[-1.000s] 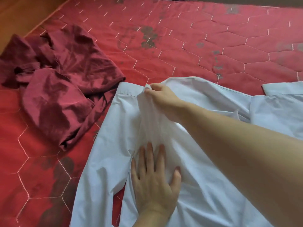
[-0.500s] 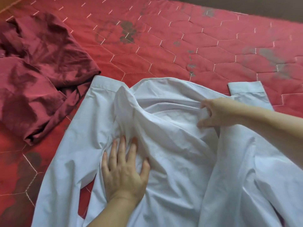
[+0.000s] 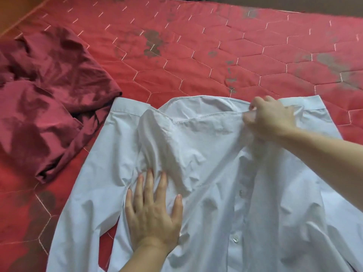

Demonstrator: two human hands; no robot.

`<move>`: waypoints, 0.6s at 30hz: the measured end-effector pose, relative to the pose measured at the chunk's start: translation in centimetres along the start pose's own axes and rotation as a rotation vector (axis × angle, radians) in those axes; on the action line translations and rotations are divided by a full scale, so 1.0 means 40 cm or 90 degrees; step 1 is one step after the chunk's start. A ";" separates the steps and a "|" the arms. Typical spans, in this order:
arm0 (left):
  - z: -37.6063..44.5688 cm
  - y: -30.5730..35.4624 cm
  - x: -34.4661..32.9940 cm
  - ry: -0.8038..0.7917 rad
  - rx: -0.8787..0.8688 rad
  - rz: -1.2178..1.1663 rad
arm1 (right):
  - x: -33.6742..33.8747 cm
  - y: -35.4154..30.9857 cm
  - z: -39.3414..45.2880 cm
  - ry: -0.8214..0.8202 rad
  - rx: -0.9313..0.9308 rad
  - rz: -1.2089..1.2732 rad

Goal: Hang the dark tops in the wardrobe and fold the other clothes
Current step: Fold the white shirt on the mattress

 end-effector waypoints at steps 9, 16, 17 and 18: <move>0.006 -0.010 -0.014 -0.014 0.026 -0.011 | -0.063 -0.355 -0.076 0.079 0.277 0.008; 0.028 -0.036 -0.023 -0.033 0.122 -0.045 | 0.043 -0.145 -0.262 0.273 0.215 0.158; 0.033 -0.038 -0.021 -0.030 0.131 -0.054 | 0.051 -0.077 -0.295 0.281 0.169 0.153; 0.037 -0.038 -0.017 -0.024 0.136 -0.068 | 0.048 -0.009 -0.323 0.254 0.098 0.136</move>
Point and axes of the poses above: each hand's wrist, its own z-axis towards the middle knuckle, its own x-axis out of the back of the hand, y = z × x, the point moved 7 cm from there along z, towards the middle knuckle, and after that the axes turned 2 degrees about -y, right-handed, at the moved point
